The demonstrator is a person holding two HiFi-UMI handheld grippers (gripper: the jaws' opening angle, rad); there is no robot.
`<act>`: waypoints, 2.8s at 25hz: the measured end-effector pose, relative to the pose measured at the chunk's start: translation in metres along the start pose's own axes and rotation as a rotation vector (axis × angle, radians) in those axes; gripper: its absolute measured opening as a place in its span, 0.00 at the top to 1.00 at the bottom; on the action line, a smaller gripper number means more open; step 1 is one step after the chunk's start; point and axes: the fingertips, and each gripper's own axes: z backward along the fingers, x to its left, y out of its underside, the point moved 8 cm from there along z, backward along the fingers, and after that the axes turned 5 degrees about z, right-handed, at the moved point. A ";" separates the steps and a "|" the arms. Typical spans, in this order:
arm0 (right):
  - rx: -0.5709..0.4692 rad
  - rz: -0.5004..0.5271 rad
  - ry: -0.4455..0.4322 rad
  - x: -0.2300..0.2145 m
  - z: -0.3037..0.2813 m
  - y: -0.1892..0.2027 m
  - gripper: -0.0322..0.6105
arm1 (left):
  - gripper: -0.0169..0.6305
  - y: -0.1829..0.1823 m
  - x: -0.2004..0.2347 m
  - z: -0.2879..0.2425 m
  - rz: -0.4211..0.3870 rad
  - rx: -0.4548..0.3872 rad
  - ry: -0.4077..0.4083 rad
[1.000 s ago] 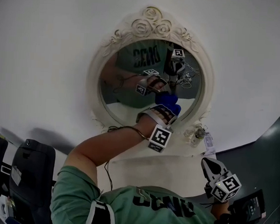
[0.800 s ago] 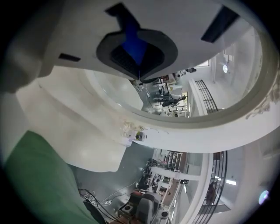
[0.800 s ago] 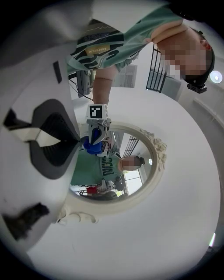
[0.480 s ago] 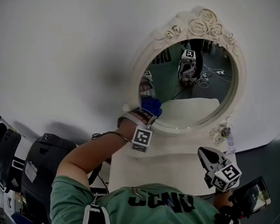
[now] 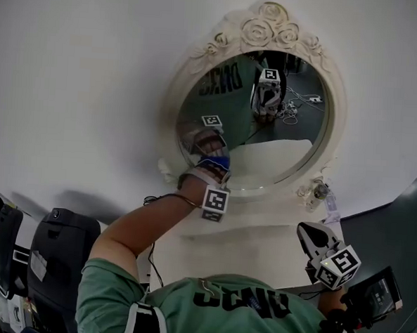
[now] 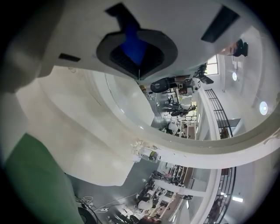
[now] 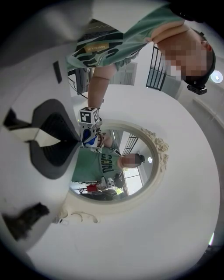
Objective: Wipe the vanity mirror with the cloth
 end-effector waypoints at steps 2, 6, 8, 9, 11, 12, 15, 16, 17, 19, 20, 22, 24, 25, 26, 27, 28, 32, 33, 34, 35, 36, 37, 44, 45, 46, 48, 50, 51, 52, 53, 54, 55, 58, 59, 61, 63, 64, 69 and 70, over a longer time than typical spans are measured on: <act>0.003 -0.016 0.027 -0.018 0.018 0.007 0.93 | 0.95 -0.026 0.007 -0.013 -0.019 -0.021 0.002; 0.014 -0.028 0.079 -0.050 0.054 0.015 0.93 | 0.95 -0.088 0.029 -0.041 -0.042 -0.076 0.002; 0.013 -0.037 0.102 -0.065 0.072 0.020 0.93 | 0.95 -0.120 0.040 -0.054 -0.058 -0.100 0.001; 0.011 -0.043 0.115 -0.072 0.081 0.023 0.93 | 0.95 -0.134 0.046 -0.060 -0.065 -0.110 0.000; 0.007 -0.055 0.139 -0.085 0.099 0.029 0.93 | 0.95 -0.161 0.056 -0.070 -0.077 -0.126 -0.002; 0.008 -0.059 0.152 -0.090 0.107 0.031 0.93 | 0.95 -0.173 0.062 -0.074 -0.081 -0.134 -0.004; 0.006 -0.077 0.185 -0.105 0.128 0.040 0.93 | 0.95 -0.205 0.076 -0.085 -0.101 -0.157 -0.009; 0.005 -0.085 0.194 -0.108 0.134 0.044 0.93 | 0.95 -0.215 0.079 -0.089 -0.110 -0.162 -0.010; 0.005 -0.090 0.201 -0.111 0.139 0.046 0.93 | 0.95 -0.223 0.082 -0.092 -0.118 -0.164 -0.009; 0.003 -0.099 0.211 -0.116 0.147 0.051 0.93 | 0.95 -0.232 0.087 -0.096 -0.133 -0.155 0.000; 0.002 -0.105 0.216 -0.118 0.151 0.053 0.93 | 0.95 -0.233 0.088 -0.096 -0.139 -0.153 0.003; 0.000 -0.113 0.226 -0.121 0.156 0.054 0.93 | 0.95 -0.234 0.088 -0.096 -0.152 -0.157 -0.008; 0.001 -0.112 0.226 -0.121 0.157 0.054 0.93 | 0.95 -0.235 0.088 -0.097 -0.150 -0.157 -0.011; 0.000 -0.109 0.222 -0.121 0.156 0.053 0.93 | 0.95 -0.235 0.088 -0.098 -0.145 -0.156 -0.008; -0.001 -0.103 0.215 -0.119 0.153 0.052 0.93 | 0.95 -0.235 0.088 -0.097 -0.141 -0.157 -0.008; -0.002 -0.097 0.209 -0.116 0.150 0.049 0.93 | 0.95 -0.234 0.088 -0.095 -0.138 -0.161 -0.010; -0.002 -0.092 0.203 -0.112 0.147 0.046 0.93 | 0.95 -0.233 0.087 -0.091 -0.132 -0.169 -0.015; -0.005 -0.072 0.180 -0.092 0.128 0.035 0.93 | 0.95 -0.211 0.083 -0.059 -0.089 -0.201 -0.052; -0.006 -0.064 0.169 -0.086 0.121 0.031 0.93 | 0.95 -0.200 0.080 -0.050 -0.079 -0.200 -0.059; -0.006 -0.057 0.155 -0.080 0.113 0.028 0.93 | 0.95 -0.186 0.076 -0.041 -0.070 -0.195 -0.064; -0.006 -0.049 0.141 -0.073 0.103 0.025 0.93 | 0.95 -0.170 0.071 -0.032 -0.063 -0.186 -0.067; -0.005 -0.041 0.125 -0.065 0.093 0.022 0.93 | 0.95 -0.152 0.064 -0.022 -0.055 -0.175 -0.068; -0.005 -0.034 0.109 -0.057 0.081 0.018 0.93 | 0.95 -0.134 0.056 -0.013 -0.045 -0.161 -0.067; -0.009 0.044 -0.030 0.013 -0.008 -0.010 0.93 | 0.95 -0.005 -0.016 0.038 0.011 -0.043 -0.017; -0.010 0.049 -0.046 0.022 -0.018 -0.013 0.93 | 0.95 0.009 -0.024 0.041 0.017 -0.029 -0.010; -0.010 0.052 -0.060 0.031 -0.027 -0.014 0.93 | 0.95 0.019 -0.030 0.044 0.024 -0.019 -0.004; -0.007 0.061 -0.082 0.045 -0.042 -0.017 0.93 | 0.95 0.032 -0.038 0.045 0.038 -0.008 0.000; -0.003 0.073 -0.097 0.054 -0.053 -0.019 0.93 | 0.95 0.037 -0.041 0.040 0.055 -0.005 -0.002; -0.001 0.076 -0.102 0.056 -0.056 -0.019 0.93 | 0.95 0.037 -0.042 0.037 0.062 -0.003 -0.003; 0.001 0.078 -0.103 0.057 -0.057 -0.020 0.93 | 0.95 0.036 -0.041 0.033 0.068 0.000 -0.002; 0.004 0.078 -0.101 0.056 -0.057 -0.021 0.93 | 0.95 0.034 -0.040 0.028 0.072 0.005 0.001; 0.008 0.078 -0.096 0.054 -0.055 -0.021 0.93 | 0.95 0.032 -0.038 0.022 0.075 0.011 0.007; 0.011 0.076 -0.088 0.051 -0.051 -0.020 0.93 | 0.95 0.030 -0.036 0.016 0.077 0.017 0.017; 0.017 0.060 -0.054 0.034 -0.033 -0.012 0.93 | 0.95 0.021 -0.033 -0.005 0.070 0.036 0.046; 0.020 0.052 -0.041 0.026 -0.026 -0.009 0.93 | 0.95 0.015 -0.032 -0.011 0.065 0.040 0.054; 0.027 0.036 -0.015 0.007 -0.009 -0.002 0.93 | 0.95 -0.003 -0.029 -0.024 0.051 0.038 0.069; 0.031 0.022 0.008 -0.012 0.008 0.005 0.93 | 0.95 -0.027 -0.024 -0.037 0.031 0.027 0.076; 0.033 0.016 0.019 -0.020 0.017 0.008 0.93 | 0.95 -0.041 -0.020 -0.044 0.021 0.018 0.077; 0.035 -0.010 0.083 -0.060 0.065 0.021 0.93 | 0.95 -0.124 0.016 -0.074 -0.009 -0.054 0.053; 0.035 -0.015 0.099 -0.067 0.075 0.023 0.93 | 0.95 -0.140 0.024 -0.079 -0.018 -0.067 0.048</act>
